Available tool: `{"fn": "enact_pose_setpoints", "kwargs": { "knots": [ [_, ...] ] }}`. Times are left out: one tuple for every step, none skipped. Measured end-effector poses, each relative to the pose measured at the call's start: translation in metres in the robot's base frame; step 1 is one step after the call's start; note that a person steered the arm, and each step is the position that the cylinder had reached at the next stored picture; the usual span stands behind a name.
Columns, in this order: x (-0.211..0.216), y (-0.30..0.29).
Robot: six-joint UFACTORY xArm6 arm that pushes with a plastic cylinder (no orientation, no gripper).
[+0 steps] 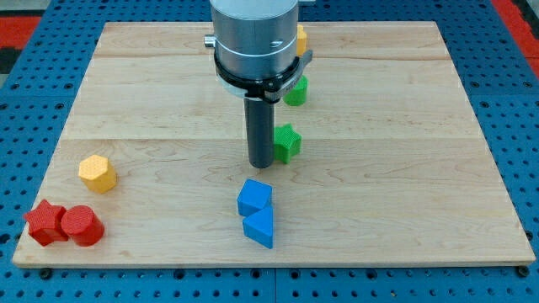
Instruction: Touch the green star
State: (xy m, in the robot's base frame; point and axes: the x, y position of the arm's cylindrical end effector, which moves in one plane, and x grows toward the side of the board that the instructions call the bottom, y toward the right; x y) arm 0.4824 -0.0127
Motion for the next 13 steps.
{"fn": "enact_pose_setpoints", "kwargs": {
  "knots": [
    [-0.0032,0.0049],
    [-0.0056,0.0084],
    [-0.0056,0.0087],
    [-0.0056,0.0091],
    [-0.0056,0.0100],
    [-0.0056,0.0109],
    [-0.0056,0.0114],
    [-0.0056,0.0122],
    [-0.0056,0.0125],
    [-0.0056,0.0134],
    [-0.0056,0.0136],
    [-0.0056,0.0137],
    [-0.0056,0.0098]
  ]
}}
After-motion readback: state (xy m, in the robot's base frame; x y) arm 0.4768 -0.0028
